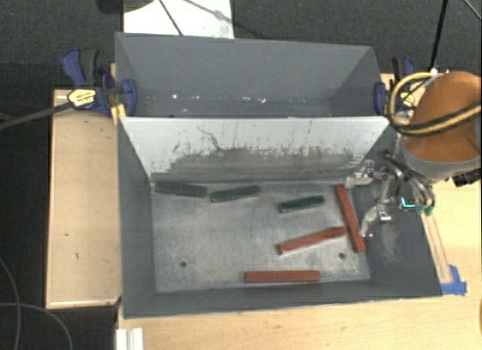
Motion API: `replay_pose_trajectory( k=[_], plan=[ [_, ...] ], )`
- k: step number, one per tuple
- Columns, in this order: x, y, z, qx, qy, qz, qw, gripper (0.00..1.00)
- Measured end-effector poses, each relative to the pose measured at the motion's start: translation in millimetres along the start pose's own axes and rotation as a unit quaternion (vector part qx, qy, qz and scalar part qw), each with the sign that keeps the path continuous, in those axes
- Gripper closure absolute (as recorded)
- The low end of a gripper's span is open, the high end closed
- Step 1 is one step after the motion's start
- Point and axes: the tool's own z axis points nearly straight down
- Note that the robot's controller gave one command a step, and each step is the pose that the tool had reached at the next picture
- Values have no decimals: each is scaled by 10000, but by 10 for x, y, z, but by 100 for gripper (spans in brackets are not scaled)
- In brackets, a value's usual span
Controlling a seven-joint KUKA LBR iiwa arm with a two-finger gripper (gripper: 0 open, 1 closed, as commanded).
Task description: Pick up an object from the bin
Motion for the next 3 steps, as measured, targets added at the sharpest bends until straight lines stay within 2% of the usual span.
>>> replay_pose_trajectory(
  k=[1,2,3],
  plan=[
    [-20,4,-44,7,-39,-18,10000,0],
    [-14,73,356,19,-83,-54,9999,0],
    [-98,241,729,14,-91,-104,9999,100]
  ],
)
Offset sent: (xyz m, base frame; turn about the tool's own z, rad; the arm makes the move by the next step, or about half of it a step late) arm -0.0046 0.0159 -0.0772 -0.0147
